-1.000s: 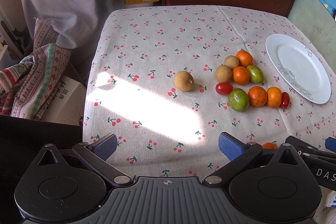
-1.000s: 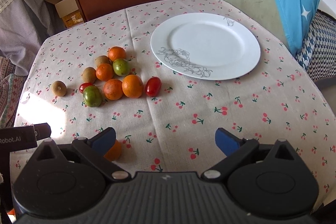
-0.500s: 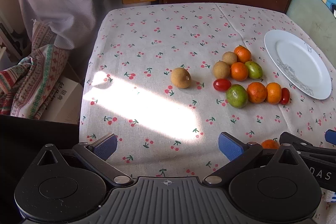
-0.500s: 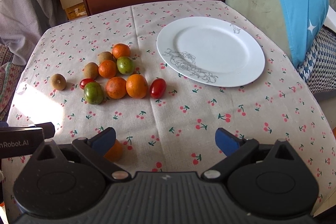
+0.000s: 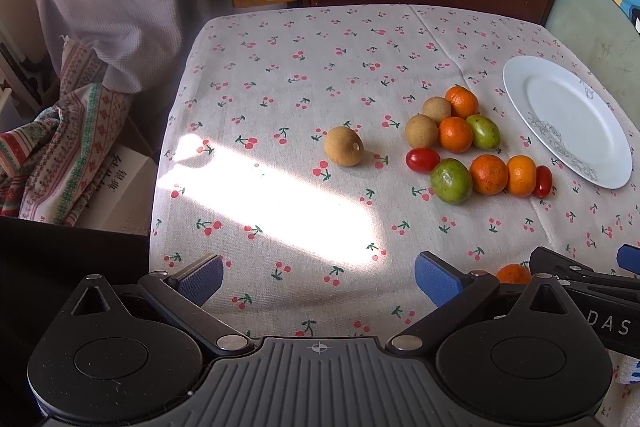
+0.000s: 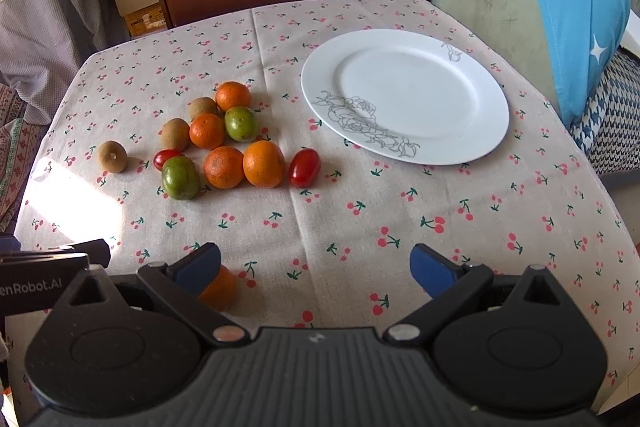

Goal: Organize fruits
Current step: 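Move the right tool to an orange while the left tool approaches a brown kiwi, then close the right tool on the orange while the left tool grasps the brown kiwi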

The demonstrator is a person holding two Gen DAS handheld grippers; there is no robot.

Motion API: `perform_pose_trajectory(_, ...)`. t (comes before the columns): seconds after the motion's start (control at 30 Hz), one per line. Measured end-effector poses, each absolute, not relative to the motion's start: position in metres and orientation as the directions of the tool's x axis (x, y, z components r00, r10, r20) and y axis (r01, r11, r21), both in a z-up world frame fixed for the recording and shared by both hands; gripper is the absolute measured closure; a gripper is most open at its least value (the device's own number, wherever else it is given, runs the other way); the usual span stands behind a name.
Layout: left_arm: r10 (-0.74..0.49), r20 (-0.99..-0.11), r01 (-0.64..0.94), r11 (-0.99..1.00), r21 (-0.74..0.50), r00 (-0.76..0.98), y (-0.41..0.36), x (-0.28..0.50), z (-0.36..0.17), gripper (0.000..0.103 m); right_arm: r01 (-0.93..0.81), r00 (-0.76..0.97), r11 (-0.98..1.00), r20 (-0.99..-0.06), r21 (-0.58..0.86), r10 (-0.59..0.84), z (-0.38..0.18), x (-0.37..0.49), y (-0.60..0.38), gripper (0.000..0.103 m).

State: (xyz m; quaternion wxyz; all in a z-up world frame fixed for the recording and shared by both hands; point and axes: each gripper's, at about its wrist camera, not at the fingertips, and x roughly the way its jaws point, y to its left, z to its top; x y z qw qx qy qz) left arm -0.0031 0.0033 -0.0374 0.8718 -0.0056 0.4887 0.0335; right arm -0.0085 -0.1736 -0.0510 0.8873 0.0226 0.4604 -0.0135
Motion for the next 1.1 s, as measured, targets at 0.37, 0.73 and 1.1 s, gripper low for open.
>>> perform_pose_trajectory(0.37,0.036,-0.845,-0.055,0.998,0.008,0.534,0.003,-0.005,-0.037,0.001,0.037,0.574,0.999,-0.819,0.034,0.007,-0.053,-0.009,-0.172,0.008)
perform_pose_trajectory(0.73,0.027,-0.837,-0.056,0.998,-0.005,0.547,0.004,-0.006,-0.035,0.001,0.029,0.579,0.999,-0.815,0.046,0.021,-0.052,-0.009,-0.172,0.011)
perform_pose_trajectory(1.1,0.041,-0.818,-0.110,0.994,-0.027,0.574,0.027,-0.004,-0.039,0.005,0.003,0.606,0.988,-0.786,0.155,0.122,-0.047,-0.026,-0.184,0.024)
